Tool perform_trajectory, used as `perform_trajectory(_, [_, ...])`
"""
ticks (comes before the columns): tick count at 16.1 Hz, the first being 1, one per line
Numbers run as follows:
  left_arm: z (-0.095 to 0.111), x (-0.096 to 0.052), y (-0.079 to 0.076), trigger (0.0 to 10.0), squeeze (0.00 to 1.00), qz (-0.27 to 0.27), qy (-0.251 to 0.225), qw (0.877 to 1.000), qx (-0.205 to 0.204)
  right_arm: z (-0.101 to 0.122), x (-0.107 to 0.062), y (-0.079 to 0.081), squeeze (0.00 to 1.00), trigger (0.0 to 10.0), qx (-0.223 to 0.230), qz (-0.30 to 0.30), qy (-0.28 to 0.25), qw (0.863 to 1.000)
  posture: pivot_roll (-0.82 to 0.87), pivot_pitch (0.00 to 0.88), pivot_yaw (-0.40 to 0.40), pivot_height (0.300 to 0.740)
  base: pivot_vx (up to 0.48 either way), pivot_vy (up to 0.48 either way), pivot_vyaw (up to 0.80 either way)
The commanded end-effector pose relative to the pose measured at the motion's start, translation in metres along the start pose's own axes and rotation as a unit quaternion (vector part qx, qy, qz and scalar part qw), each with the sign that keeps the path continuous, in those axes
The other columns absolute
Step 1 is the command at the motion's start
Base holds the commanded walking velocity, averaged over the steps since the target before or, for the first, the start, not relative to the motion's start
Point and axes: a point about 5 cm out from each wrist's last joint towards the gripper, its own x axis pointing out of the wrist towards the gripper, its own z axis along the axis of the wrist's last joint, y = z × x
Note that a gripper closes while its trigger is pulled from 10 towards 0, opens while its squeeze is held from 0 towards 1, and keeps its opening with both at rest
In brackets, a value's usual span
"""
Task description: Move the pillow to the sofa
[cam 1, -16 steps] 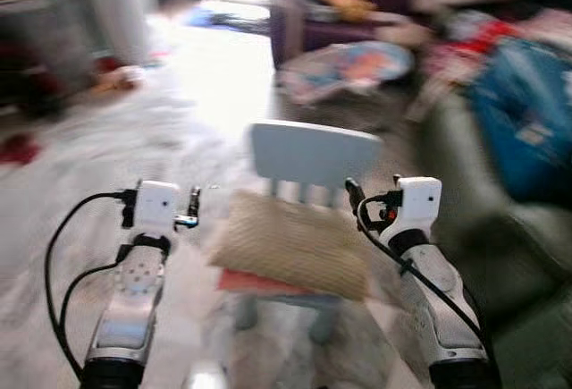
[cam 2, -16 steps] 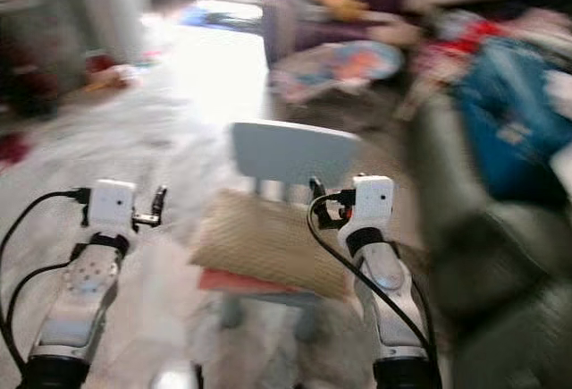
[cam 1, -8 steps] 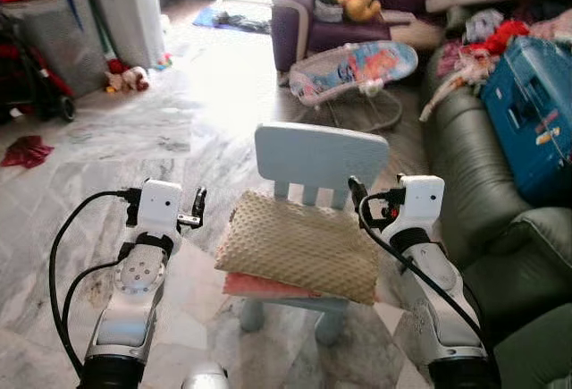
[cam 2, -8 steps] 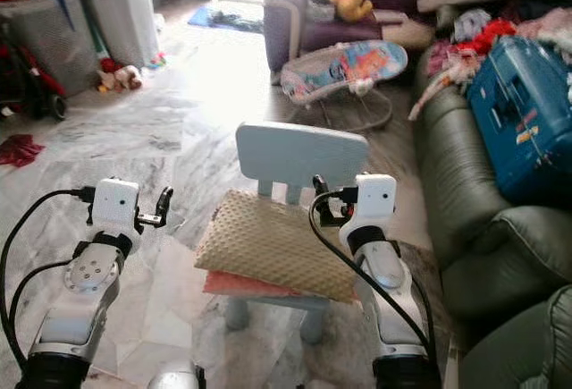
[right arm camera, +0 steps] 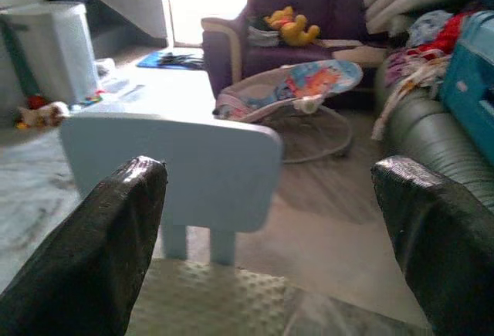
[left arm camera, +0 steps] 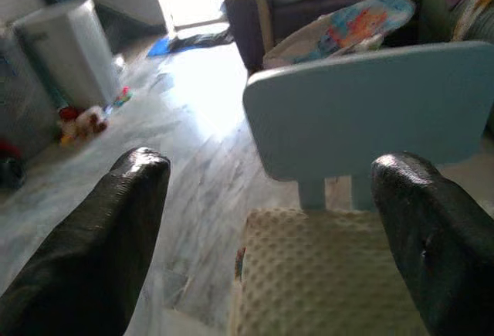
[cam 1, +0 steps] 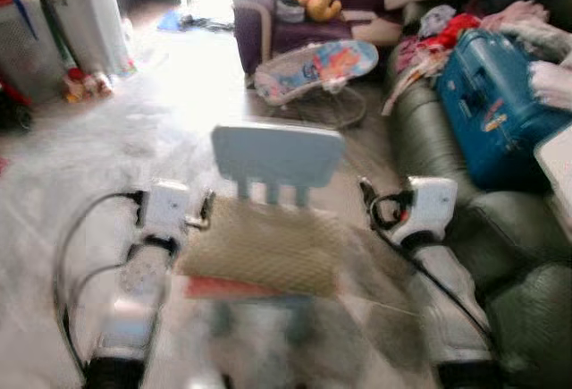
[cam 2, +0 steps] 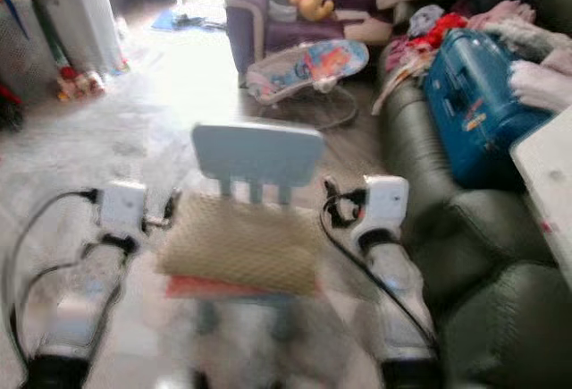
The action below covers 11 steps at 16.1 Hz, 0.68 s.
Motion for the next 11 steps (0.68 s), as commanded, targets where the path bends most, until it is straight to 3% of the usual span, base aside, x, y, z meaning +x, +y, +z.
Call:
perform_trajectory(1, [0.005,0.0018,0.0003,10.0,0.0,0.007,-0.011,1.0,0.0,0.0028,0.0012,-0.0019,0.0,10.0,-0.004,-0.004,-0.003,1.0,-0.01,0.0,-0.053,0.74,0.0,0.0,0.0])
perform_trajectory(7, [0.0033,0.0031,0.003,10.0,0.0,0.015,-0.005,1.0,-0.009,0.0022,0.0035,-0.0012,0.0,10.0,-0.005,0.0,-0.001,1.0,0.0,0.0,-0.057,0.74,0.0,0.0,0.0])
perform_trajectory(11, [0.0048,0.0032,0.0025,10.0,0.0,0.006,-0.012,1.0,-0.002,0.0021,0.0037,-0.0007,0.0,10.0,-0.005,0.0,0.0,1.0,-0.01,0.0,-0.056,0.74,0.0,0.37,0.0])
